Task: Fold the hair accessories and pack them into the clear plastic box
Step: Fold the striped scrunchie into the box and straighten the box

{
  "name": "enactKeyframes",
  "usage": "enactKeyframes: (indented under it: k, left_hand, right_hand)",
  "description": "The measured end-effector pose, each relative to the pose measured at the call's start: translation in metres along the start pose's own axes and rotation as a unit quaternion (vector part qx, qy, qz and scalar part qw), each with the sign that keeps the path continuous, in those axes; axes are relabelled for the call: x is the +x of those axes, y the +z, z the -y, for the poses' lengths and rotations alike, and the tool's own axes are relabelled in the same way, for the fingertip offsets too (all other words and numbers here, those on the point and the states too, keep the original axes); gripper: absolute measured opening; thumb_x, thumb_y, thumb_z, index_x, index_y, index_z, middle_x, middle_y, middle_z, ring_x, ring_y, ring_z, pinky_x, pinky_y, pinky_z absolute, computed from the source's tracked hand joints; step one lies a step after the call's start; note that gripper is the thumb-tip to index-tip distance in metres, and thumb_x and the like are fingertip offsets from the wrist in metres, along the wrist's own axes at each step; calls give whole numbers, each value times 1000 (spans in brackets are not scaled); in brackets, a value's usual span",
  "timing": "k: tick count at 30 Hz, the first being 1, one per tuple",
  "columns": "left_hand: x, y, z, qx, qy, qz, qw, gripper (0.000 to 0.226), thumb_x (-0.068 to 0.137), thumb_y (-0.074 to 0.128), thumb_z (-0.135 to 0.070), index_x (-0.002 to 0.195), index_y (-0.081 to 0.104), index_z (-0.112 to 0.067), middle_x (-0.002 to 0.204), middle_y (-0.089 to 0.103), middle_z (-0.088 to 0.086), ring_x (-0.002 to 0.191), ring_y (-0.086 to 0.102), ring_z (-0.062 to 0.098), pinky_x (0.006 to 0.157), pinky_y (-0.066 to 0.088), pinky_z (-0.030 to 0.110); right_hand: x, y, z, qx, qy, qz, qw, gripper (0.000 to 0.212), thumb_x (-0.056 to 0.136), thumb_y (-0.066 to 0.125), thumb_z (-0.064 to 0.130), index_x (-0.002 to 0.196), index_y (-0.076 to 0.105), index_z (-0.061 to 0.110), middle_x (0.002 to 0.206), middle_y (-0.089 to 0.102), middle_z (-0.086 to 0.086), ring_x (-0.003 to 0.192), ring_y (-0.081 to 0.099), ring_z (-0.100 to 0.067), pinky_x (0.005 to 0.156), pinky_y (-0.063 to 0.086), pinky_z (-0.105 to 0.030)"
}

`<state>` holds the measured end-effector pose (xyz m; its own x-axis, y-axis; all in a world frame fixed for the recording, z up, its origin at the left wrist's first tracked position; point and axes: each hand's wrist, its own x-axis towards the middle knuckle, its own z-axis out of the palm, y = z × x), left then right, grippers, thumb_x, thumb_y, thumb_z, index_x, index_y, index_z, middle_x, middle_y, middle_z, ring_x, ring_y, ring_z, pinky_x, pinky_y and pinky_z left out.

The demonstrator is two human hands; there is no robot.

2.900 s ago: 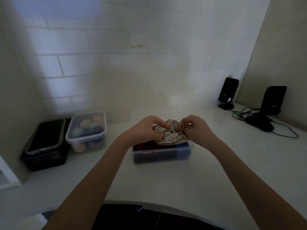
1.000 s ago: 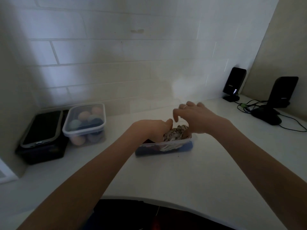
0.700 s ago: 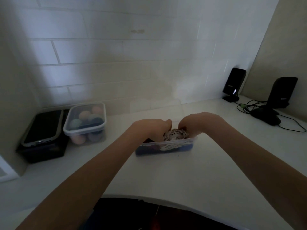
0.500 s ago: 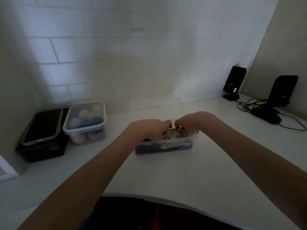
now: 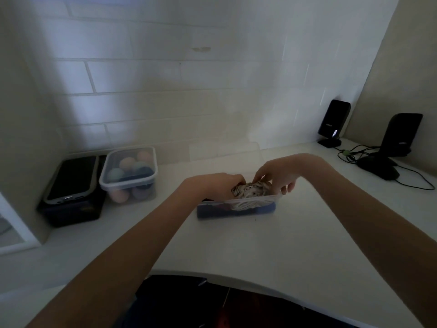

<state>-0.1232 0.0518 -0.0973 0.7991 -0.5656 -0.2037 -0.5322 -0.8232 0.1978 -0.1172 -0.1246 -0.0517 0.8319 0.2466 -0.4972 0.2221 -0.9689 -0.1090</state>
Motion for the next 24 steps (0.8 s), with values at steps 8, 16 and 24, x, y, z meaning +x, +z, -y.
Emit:
enactKeyframes:
  k: [8,16,24]
  left_hand:
    - [1,-7,-7,30,13,-19,999,44,88,56,-27,131,46,-23,122,59,4,102,53,21,86,41,31]
    - [-5,-10,-15,-38,50,-110,992,28,88,58,-26,112,69,-17,101,71,4,81,59,17,71,43,24]
    - [6,-1,-11,32,22,-93,995,39,84,58,-23,123,57,-19,117,64,4,102,57,22,80,40,27]
  right_hand:
    - [-8,-5,5,-20,-53,-160,985,32,78,72,16,107,66,29,108,70,9,90,63,-11,78,51,-28]
    - [1,17,9,-190,9,-127,974,47,84,55,21,126,50,41,126,59,11,107,58,-17,74,44,-29]
    - [6,14,6,-107,11,-30,994,53,88,54,18,137,37,28,122,51,-5,75,53,-15,53,43,-17]
